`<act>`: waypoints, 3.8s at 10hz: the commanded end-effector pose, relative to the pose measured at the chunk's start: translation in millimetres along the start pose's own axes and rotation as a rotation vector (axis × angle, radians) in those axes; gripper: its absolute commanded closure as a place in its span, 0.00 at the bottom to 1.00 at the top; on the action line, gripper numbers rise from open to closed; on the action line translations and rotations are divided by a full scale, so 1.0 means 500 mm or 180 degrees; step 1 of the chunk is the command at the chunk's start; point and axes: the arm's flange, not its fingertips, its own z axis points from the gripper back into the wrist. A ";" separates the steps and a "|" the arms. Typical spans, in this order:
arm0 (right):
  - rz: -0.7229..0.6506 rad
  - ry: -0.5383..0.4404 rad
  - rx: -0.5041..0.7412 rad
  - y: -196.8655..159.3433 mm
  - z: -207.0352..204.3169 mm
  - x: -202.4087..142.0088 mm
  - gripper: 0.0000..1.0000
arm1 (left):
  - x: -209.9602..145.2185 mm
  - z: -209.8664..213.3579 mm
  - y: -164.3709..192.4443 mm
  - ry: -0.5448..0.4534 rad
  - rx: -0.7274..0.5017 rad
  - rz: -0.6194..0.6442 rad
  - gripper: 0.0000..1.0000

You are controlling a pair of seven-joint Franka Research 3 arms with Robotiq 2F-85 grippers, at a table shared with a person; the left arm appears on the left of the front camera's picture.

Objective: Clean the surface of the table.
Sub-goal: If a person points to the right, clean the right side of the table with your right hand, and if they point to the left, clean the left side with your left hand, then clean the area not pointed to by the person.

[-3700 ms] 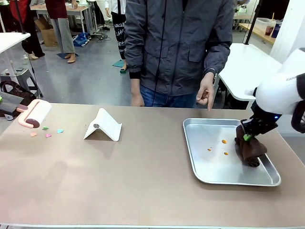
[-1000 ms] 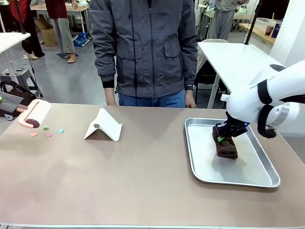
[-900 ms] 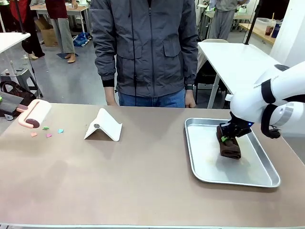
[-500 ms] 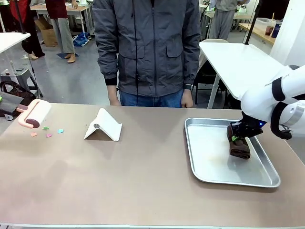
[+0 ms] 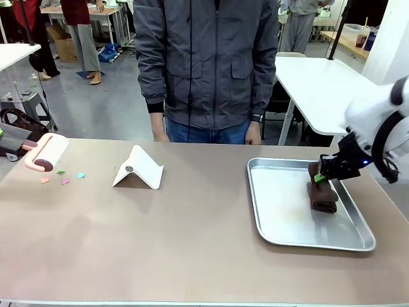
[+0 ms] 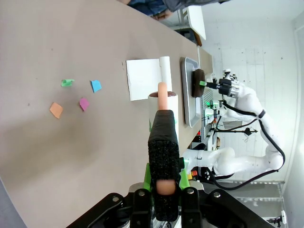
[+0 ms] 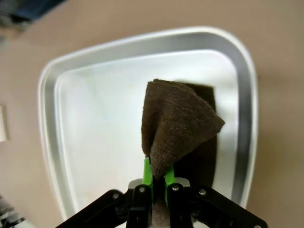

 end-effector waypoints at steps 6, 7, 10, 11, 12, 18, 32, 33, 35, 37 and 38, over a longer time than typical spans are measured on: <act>-0.0600 0.0199 0.2271 -0.115 0.117 -0.026 0.89 | -0.008 -0.003 -0.008 0.0013 -0.0037 -0.0008 0.84; -0.0616 0.0184 0.2414 -0.131 0.135 -0.029 0.89 | -0.008 -0.003 -0.008 0.0013 -0.0037 -0.0008 0.84; -0.0952 0.0248 0.2728 -0.207 0.198 -0.053 0.89 | -0.008 -0.003 -0.008 0.0013 -0.0037 -0.0008 0.84; -0.0949 0.0137 0.2841 -0.227 0.222 -0.067 0.89 | -0.008 -0.003 -0.008 0.0013 -0.0037 -0.0008 0.84; -0.1007 0.0020 0.2892 -0.252 0.247 -0.079 0.89 | -0.008 -0.003 -0.008 0.0013 -0.0037 -0.0008 0.84; -0.1038 0.0042 0.2832 -0.271 0.247 -0.089 0.89 | -0.008 -0.003 -0.008 0.0013 -0.0037 -0.0008 0.84; -0.1038 0.0042 0.2832 -0.271 0.247 -0.089 0.89 | -0.008 -0.003 -0.008 0.0013 -0.0037 -0.0008 0.84; -0.1038 0.0042 0.2832 -0.271 0.247 -0.089 0.89 | -0.008 -0.003 -0.008 0.0013 -0.0037 -0.0008 0.84; -0.1038 0.0042 0.2832 -0.271 0.247 -0.089 0.89 | 0.000 0.000 0.000 0.0000 -0.0001 0.0000 0.78; -0.1038 0.0042 0.2832 -0.271 0.247 -0.089 0.89 | 0.010 -0.004 -0.016 -0.0185 0.0644 -0.0261 0.78; -0.1038 0.0042 0.2832 -0.271 0.247 -0.089 0.89 | 0.013 0.013 -0.010 -0.0199 0.0964 -0.0306 0.78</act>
